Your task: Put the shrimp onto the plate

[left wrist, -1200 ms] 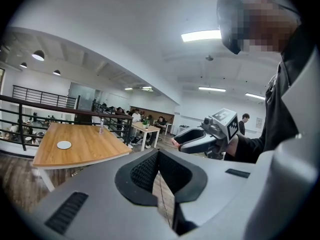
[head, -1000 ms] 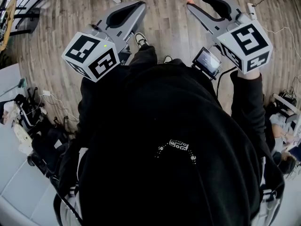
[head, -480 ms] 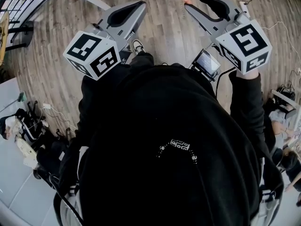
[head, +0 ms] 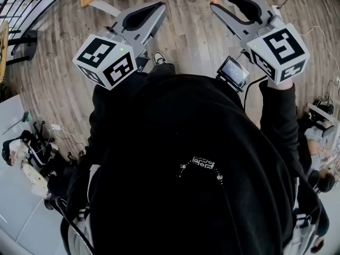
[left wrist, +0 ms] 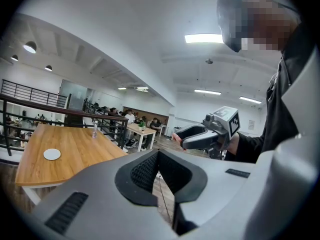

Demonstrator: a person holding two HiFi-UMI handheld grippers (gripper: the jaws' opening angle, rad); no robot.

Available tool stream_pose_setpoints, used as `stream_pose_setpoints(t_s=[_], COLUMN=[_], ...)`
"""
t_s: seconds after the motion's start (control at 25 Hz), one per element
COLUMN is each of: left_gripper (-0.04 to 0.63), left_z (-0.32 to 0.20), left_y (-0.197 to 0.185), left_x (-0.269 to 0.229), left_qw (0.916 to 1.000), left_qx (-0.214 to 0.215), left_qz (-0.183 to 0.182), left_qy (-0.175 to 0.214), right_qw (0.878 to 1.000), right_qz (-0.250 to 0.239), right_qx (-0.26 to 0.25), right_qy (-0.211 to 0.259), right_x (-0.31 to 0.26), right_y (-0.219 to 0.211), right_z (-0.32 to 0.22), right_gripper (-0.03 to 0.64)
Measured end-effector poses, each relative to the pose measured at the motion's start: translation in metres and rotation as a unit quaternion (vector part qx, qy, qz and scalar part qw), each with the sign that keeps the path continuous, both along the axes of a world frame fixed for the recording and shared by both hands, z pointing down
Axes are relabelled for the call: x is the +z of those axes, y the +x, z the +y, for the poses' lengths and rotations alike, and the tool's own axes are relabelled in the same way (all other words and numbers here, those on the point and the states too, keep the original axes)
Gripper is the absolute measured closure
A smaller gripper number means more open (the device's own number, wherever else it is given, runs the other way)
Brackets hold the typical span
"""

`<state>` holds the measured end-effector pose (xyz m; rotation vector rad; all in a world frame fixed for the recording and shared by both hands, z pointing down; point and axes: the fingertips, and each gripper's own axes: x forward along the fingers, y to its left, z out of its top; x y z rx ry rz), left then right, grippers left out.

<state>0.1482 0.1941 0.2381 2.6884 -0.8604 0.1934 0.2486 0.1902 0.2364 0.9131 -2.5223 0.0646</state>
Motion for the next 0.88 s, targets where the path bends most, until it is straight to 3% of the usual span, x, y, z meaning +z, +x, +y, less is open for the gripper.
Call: stream_pose_setpoints(t_s=[0.88], left_gripper=[0.589], left_z=[-0.141], left_y=[-0.124], left_x=[0.0], left_qw=[0.9999], left_qx=[0.001], left_qz=[0.01], left_qy=[-0.005], right_qw=[0.999], right_qz=[0.001], right_qx=[0.021], right_qy=[0.025], right_x=[-0.031], right_y=[-0.113], right_z=[-0.154], right_gripper=[0.463])
